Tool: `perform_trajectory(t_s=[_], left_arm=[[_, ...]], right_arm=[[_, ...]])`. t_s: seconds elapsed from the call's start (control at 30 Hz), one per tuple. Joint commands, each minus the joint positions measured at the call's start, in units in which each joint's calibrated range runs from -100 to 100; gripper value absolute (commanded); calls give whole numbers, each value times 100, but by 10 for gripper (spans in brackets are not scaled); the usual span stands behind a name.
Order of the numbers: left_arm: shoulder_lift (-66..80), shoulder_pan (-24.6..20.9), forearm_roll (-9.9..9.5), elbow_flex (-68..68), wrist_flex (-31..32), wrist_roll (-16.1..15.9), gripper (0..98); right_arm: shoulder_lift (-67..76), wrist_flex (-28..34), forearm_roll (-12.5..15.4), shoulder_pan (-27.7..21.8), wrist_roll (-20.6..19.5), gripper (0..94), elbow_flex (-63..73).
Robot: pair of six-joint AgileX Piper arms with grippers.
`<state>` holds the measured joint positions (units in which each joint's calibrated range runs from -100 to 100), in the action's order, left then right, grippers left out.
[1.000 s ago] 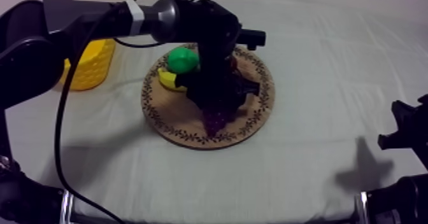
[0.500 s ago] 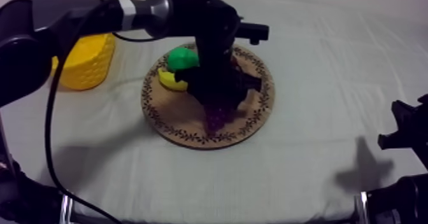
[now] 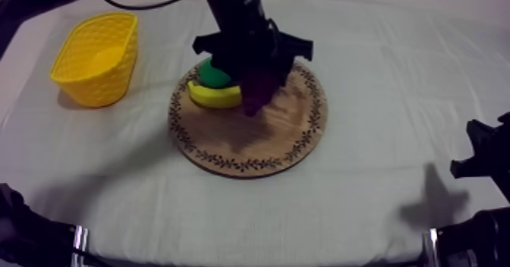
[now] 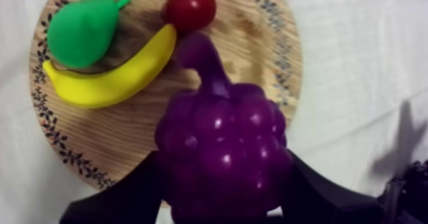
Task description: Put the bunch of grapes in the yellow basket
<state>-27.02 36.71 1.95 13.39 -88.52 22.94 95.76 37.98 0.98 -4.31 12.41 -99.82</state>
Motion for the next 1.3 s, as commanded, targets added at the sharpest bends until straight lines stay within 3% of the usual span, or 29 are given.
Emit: perform_trajectory(t_s=[0.0,0.6,0.9,1.27], left_arm=[[186,-2,-28,45,-94,2,512],[941,-294,-126,247,-550,-91,506],[1130,-928,-191,13,-533,-341,503],[1495,-2030,-303,-353,-533,-775,503]], right_arm=[[0,0,-3,2,2,3,4],[0,0,-3,2,2,3,4],[0,0,-3,2,2,3,4],[0,0,-3,2,2,3,4]])
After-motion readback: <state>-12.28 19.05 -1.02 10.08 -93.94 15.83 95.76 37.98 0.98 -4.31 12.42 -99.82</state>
